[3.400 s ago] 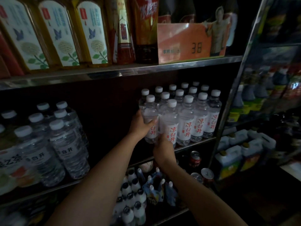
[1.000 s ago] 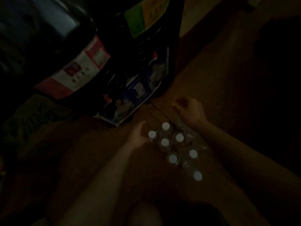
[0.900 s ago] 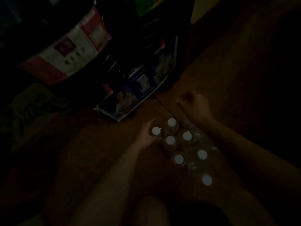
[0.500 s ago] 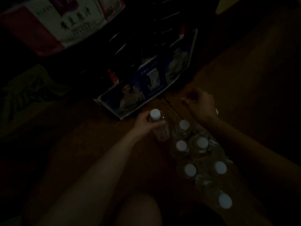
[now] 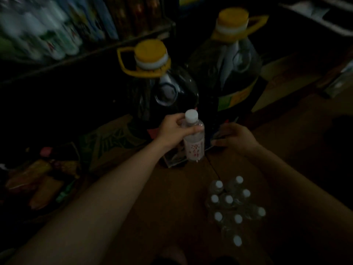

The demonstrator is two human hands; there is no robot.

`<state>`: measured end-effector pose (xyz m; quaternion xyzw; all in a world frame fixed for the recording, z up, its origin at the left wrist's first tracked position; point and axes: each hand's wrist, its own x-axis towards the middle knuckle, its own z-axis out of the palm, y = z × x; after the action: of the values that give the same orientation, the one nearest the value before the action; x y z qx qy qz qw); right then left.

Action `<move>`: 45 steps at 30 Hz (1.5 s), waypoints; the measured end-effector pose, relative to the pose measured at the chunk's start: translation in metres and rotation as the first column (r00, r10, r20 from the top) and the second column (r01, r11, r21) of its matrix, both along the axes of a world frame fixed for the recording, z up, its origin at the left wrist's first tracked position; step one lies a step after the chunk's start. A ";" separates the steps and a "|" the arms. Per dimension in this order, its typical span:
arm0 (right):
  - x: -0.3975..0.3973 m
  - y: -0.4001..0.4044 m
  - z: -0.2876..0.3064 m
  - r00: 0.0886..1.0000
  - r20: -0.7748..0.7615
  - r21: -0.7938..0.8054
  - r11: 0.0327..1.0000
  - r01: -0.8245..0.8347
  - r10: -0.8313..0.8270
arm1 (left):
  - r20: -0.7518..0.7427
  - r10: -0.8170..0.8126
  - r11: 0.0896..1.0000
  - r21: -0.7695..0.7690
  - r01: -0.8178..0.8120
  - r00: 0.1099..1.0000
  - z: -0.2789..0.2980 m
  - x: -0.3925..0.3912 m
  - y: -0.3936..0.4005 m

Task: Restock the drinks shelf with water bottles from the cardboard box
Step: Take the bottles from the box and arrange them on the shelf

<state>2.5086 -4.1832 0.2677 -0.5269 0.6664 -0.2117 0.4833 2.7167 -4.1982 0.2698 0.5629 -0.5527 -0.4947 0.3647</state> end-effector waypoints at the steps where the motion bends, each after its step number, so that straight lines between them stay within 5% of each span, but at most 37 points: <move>1: 0.001 0.000 0.026 1.000 0.008 0.023 0.999 -0.025 0.025 | 0.013 0.010 1.000 -0.013 -0.009 1.000 0.030 0.002 -0.001; 11: 0.028 0.016 0.260 0.968 0.045 0.042 0.968 -0.249 0.247 | 0.013 0.007 0.992 -0.125 -0.005 1.000 0.318 0.010 0.005; 19: 0.052 0.015 0.379 0.939 -0.007 -0.095 0.935 -0.342 0.343 | 0.012 0.125 0.955 -0.274 -0.117 0.992 0.458 0.028 0.022; 29: 0.135 -0.016 0.467 0.933 -0.082 -0.369 0.859 -0.355 0.351 | -0.003 0.242 0.914 -0.336 -0.229 0.970 0.540 0.102 -0.008; 35: 0.200 -0.071 0.485 0.949 -0.045 -0.485 0.824 -0.293 0.311 | -0.069 0.136 0.920 -0.360 -0.152 0.988 0.568 0.161 -0.056; 39: 0.240 -0.116 0.492 0.963 -0.044 -0.498 0.830 -0.252 0.266 | 0.011 0.036 0.930 -0.367 -0.029 0.999 0.573 0.204 -0.090; 45: 0.291 -0.172 0.495 0.970 -0.037 -0.497 0.838 -0.226 0.240 | -0.023 0.123 0.911 -0.395 -0.122 0.992 0.573 0.258 -0.142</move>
<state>2.7994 -4.3550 0.7624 -0.7075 0.5138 -0.3227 0.3623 2.9748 -4.3405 0.8427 0.5117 -0.6052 -0.3486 0.5004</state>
